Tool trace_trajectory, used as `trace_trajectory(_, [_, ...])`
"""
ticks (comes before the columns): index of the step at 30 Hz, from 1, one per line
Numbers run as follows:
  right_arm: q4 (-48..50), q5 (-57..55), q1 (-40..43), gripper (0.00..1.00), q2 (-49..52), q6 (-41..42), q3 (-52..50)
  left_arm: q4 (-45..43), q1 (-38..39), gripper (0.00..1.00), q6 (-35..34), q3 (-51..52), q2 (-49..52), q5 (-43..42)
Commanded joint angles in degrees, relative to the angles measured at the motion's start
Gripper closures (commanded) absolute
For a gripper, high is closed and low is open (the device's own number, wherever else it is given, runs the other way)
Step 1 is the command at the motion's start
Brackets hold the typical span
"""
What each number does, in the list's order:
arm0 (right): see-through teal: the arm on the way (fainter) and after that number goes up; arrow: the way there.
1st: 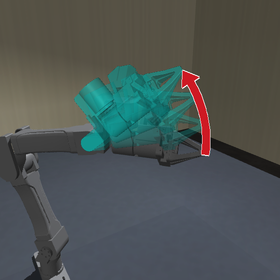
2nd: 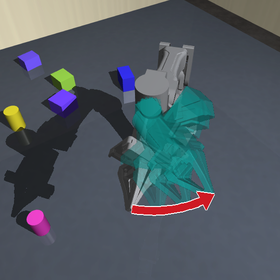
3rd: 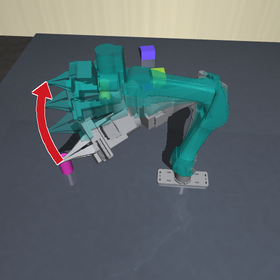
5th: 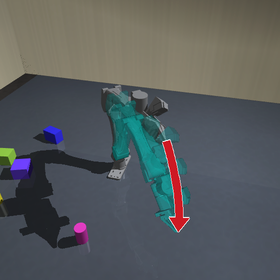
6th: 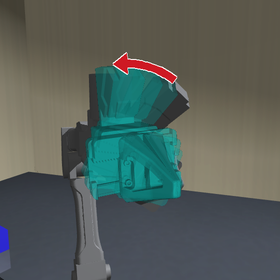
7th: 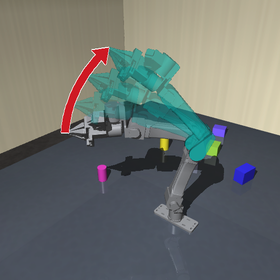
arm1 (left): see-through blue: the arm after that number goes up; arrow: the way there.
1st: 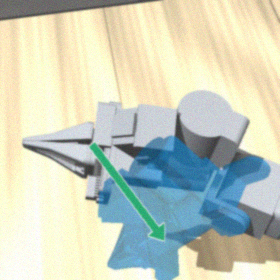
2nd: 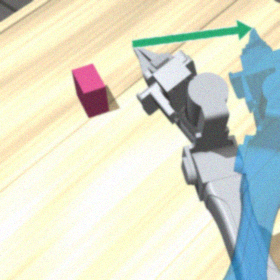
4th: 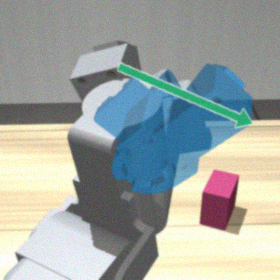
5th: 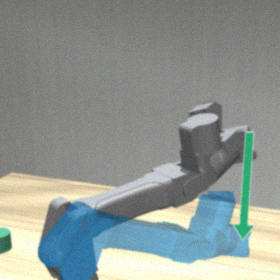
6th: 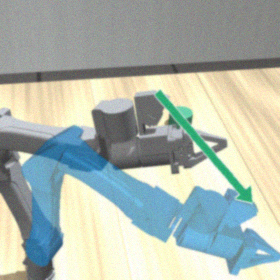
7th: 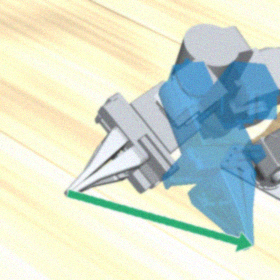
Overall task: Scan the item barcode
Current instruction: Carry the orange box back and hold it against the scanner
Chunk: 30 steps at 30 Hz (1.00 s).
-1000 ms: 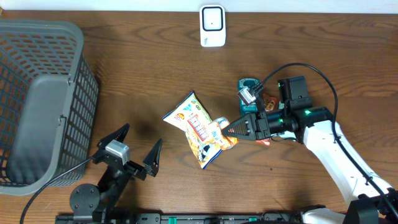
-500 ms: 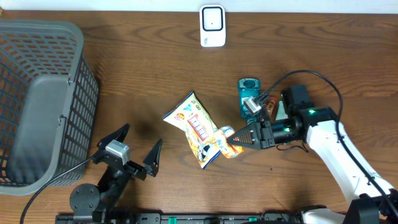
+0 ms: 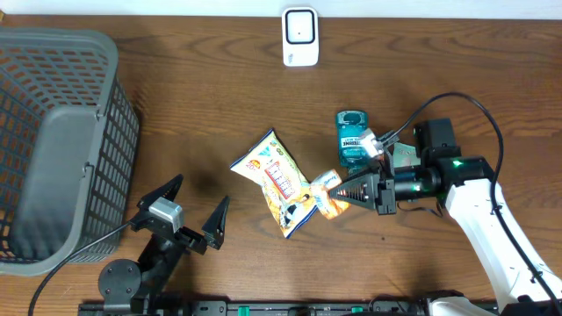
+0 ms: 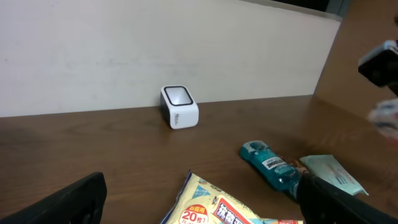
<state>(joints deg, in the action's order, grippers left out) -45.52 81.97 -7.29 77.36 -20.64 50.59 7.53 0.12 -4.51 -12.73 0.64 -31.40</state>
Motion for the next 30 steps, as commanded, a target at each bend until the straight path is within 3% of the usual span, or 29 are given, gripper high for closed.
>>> trace_trajectory(1, [6.49, -1.14, 0.35, 0.99, -0.74, 6.49, 0.24, -0.02, 0.22, 0.02, -0.31, -0.11, -0.42, -0.57])
trace_trajectory(4, [13.81, -9.44, 0.28, 0.99, -0.74, 14.75, 0.24, -0.02, 0.22, 0.02, -0.31, -0.11, -0.42, -0.57])
trace_trajectory(14, [30.80, -27.50, -0.55, 0.99, -0.74, 19.82, 0.24, -0.04, 0.22, 0.02, -0.33, -0.11, -0.42, -0.57])
trace_trajectory(23, [34.01, -47.36, -2.75, 0.98, -0.74, 26.51, 0.24, -0.04, 0.22, 0.02, -0.31, -0.11, -0.42, -0.57])
trace_trajectory(30, [35.50, -74.55, -8.31, 0.99, -0.42, 27.67, 0.24, -0.02, 0.22, 0.02, -0.33, -0.11, -0.42, -0.57])
